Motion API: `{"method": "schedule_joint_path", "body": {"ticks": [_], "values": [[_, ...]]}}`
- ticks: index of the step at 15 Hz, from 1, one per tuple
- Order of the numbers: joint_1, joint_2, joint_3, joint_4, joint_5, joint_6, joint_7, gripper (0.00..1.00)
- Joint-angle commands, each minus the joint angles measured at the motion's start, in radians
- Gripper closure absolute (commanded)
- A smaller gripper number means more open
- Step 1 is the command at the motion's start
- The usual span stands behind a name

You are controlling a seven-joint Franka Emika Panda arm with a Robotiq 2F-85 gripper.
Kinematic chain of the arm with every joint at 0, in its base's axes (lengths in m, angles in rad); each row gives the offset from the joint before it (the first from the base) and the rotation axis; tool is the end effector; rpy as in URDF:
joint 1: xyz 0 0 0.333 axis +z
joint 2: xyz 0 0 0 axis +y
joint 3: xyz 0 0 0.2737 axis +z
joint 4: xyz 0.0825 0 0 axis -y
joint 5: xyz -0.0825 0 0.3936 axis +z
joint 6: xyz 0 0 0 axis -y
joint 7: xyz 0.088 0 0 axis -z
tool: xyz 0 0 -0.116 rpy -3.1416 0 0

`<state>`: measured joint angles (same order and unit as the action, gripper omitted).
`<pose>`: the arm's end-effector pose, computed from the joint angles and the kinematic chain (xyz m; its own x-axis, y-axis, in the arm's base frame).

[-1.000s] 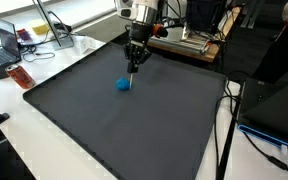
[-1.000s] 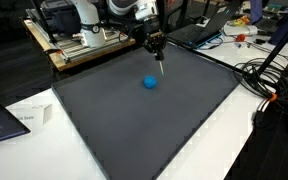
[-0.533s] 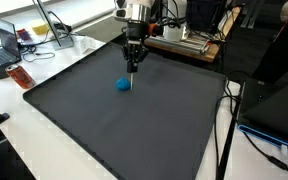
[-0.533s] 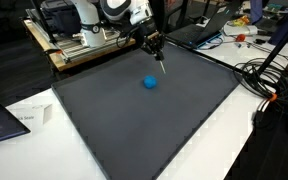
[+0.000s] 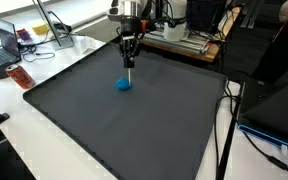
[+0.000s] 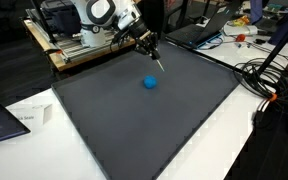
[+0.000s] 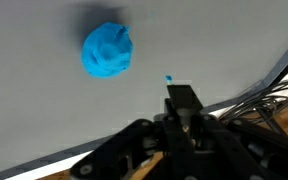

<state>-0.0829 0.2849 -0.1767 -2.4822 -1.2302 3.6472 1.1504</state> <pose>0.4561 0.0049 0.1936 0.8253 -0.1526 0.5437 0.0378 -0.9457 -0.3229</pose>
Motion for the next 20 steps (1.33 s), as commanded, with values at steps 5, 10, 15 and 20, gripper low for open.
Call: {"method": "schedule_joint_path", "body": {"ticks": [5, 10, 15, 20], "values": [[-0.076, 0.033, -0.016, 0.024, -0.058, 0.109, 0.033, 0.97], [-0.105, 0.067, -0.010, 0.072, -0.092, 0.109, 0.089, 0.97], [-0.136, 0.118, -0.011, 0.151, -0.186, 0.102, 0.198, 0.97], [-0.136, 0.147, -0.016, 0.249, -0.375, 0.084, 0.414, 0.97]]}}
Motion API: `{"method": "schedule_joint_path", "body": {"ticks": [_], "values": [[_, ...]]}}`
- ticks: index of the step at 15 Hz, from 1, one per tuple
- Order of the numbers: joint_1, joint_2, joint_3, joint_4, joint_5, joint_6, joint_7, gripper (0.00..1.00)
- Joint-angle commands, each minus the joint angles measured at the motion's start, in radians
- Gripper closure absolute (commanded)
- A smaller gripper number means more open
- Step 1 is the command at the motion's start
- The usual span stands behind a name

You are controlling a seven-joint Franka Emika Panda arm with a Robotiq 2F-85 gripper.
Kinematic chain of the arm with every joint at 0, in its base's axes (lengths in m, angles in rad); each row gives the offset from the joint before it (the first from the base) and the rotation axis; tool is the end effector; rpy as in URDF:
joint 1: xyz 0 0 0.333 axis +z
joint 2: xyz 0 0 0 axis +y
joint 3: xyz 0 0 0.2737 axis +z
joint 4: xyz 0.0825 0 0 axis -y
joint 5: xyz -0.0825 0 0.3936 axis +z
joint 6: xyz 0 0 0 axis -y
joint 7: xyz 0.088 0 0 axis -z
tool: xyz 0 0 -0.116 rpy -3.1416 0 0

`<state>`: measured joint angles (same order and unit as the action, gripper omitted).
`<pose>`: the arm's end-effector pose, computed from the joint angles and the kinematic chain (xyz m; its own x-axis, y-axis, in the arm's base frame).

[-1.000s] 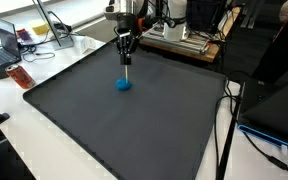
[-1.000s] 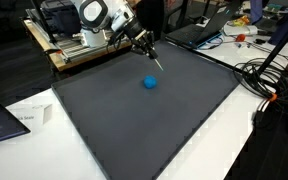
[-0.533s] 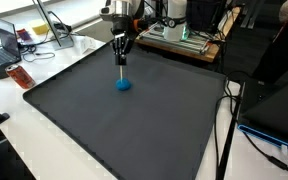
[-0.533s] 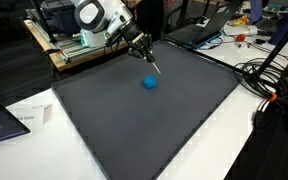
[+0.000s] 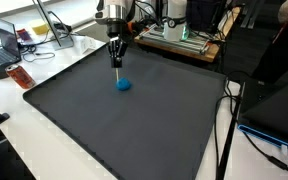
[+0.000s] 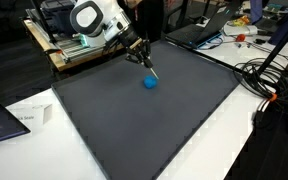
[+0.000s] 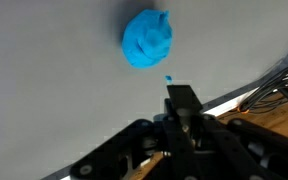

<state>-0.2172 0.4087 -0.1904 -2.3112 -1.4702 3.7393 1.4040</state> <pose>0.4673 -0.0566 0.1825 0.8291 -0.2619 0.4940 -0.0460 -0.9124 -0.4066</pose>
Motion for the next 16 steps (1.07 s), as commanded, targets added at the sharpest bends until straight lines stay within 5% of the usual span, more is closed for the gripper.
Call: {"method": "schedule_joint_path", "body": {"ticks": [1, 8, 16], "values": [[0.005, 0.026, -0.009, 0.098, -0.172, -0.015, 0.210, 0.97], [0.126, 0.047, -0.100, 0.276, -0.492, -0.050, 0.648, 0.97], [0.436, 0.168, -0.382, 0.550, -0.802, 0.071, 1.168, 0.97]]}}
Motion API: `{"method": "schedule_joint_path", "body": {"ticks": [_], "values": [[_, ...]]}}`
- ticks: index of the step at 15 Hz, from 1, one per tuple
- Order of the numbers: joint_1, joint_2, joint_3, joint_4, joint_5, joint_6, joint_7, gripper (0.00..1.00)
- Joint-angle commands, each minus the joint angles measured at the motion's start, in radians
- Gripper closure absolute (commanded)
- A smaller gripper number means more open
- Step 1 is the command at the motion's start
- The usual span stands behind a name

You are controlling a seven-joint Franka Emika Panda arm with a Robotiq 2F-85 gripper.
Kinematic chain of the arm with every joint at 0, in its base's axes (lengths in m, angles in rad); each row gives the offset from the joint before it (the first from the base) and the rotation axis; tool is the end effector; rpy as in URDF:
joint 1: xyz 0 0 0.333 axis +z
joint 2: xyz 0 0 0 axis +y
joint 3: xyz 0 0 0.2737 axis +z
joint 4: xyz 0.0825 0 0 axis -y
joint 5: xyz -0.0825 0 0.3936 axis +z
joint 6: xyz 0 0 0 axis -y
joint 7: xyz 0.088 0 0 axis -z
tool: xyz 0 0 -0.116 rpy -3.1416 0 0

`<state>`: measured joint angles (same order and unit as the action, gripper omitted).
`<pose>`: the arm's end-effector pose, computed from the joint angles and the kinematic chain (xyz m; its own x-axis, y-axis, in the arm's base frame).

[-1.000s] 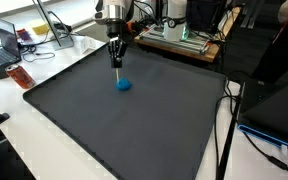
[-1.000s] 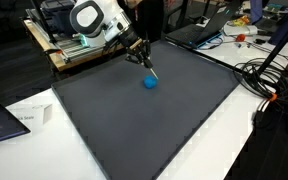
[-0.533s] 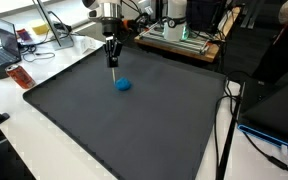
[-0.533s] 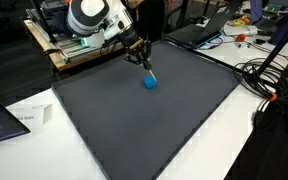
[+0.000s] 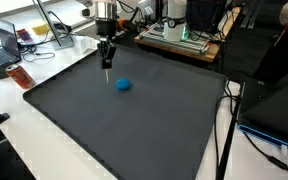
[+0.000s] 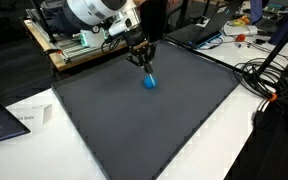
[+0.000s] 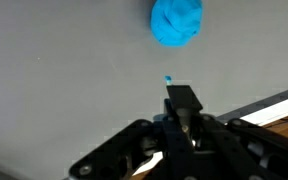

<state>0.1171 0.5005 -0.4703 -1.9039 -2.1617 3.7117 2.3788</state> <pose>0.5153 -0.0674 0.2108 0.8689 -0.3103 0.3857 -0.2226 -0.9408 -0.2555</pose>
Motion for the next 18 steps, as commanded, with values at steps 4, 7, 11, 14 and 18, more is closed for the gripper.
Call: {"method": "schedule_joint_path", "body": {"ticks": [4, 7, 11, 14, 18], "values": [[0.206, 0.153, -0.206, 0.306, -0.196, 0.247, 0.383, 0.97], [0.292, 0.225, -0.335, 0.365, -0.133, 0.333, 0.357, 0.97], [0.429, 0.330, -0.534, 0.401, -0.063, 0.416, 0.338, 0.97], [0.487, 0.408, -0.625, 0.432, -0.024, 0.487, 0.345, 0.97], [0.464, 0.413, -0.544, 0.483, -0.124, 0.506, 0.457, 0.97]]}}
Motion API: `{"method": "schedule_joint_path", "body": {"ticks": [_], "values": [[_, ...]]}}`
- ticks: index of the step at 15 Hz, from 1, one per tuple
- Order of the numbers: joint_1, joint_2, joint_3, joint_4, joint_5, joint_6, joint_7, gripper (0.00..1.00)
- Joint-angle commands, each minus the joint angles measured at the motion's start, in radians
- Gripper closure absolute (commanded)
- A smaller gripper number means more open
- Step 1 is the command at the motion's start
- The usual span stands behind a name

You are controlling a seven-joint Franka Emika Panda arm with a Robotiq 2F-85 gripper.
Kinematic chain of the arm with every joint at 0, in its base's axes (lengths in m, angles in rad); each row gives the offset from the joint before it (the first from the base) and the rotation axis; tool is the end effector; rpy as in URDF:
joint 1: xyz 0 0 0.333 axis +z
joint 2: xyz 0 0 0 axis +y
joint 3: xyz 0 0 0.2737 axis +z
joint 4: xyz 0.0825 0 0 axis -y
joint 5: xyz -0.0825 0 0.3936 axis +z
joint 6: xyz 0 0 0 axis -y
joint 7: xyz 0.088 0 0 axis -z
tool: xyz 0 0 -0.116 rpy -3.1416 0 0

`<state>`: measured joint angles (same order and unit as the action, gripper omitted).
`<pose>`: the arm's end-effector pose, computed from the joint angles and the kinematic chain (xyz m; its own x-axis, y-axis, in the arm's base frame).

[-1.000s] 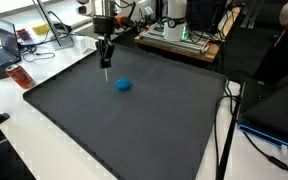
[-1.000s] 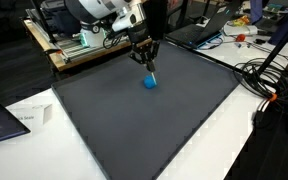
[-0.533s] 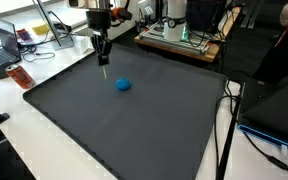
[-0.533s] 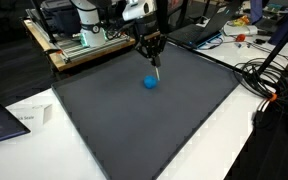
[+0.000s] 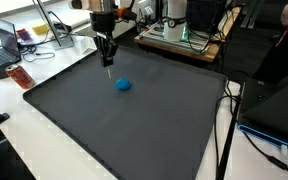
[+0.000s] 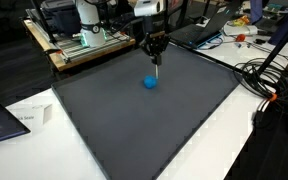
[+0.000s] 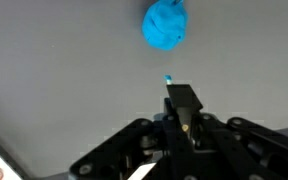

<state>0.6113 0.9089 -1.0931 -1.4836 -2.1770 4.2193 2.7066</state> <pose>0.5547 -0.0351 0.2747 0.9562 -0.2003 0.2135 -0.1954 -0.9797 -0.0441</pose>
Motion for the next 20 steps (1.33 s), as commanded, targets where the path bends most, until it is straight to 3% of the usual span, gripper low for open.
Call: {"method": "schedule_joint_path", "body": {"ticks": [1, 2, 3, 4, 5, 6, 7, 8, 9, 10, 11, 12, 13, 14, 16, 20], "values": [[0.021, 0.049, -0.017, -0.033, -0.012, 0.001, 0.016, 0.97], [0.028, 0.129, -0.086, 0.043, 0.056, 0.084, 0.015, 0.97], [-0.008, 0.051, 0.042, 0.022, -0.067, 0.000, 0.079, 0.97], [0.011, 0.075, 0.002, -0.019, -0.030, 0.000, 0.032, 0.97], [0.025, 0.154, -0.081, 0.035, 0.056, 0.081, 0.015, 0.97], [-0.011, 0.078, 0.041, 0.021, -0.064, 0.001, 0.080, 0.97], [0.010, 0.096, 0.001, -0.028, -0.022, 0.000, 0.025, 0.97], [0.015, 0.154, -0.052, 0.025, 0.032, 0.063, 0.025, 0.97], [-0.007, 0.093, 0.035, -0.004, -0.051, -0.002, 0.056, 0.97], [-0.003, 0.098, 0.029, -0.018, -0.046, -0.002, 0.040, 0.97], [0.005, 0.154, -0.027, 0.029, 0.012, 0.061, 0.032, 0.97], [-0.011, 0.108, 0.036, 0.002, -0.042, 0.013, 0.045, 0.97], [-0.015, 0.095, 0.054, -0.009, -0.059, -0.002, 0.045, 0.97], [-0.014, 0.142, 0.015, 0.043, -0.016, 0.055, 0.044, 0.97], [-0.031, 0.105, 0.067, 0.025, -0.048, 0.024, 0.043, 0.97], [-0.055, 0.108, 0.098, 0.045, -0.047, 0.028, 0.043, 0.97]]}}
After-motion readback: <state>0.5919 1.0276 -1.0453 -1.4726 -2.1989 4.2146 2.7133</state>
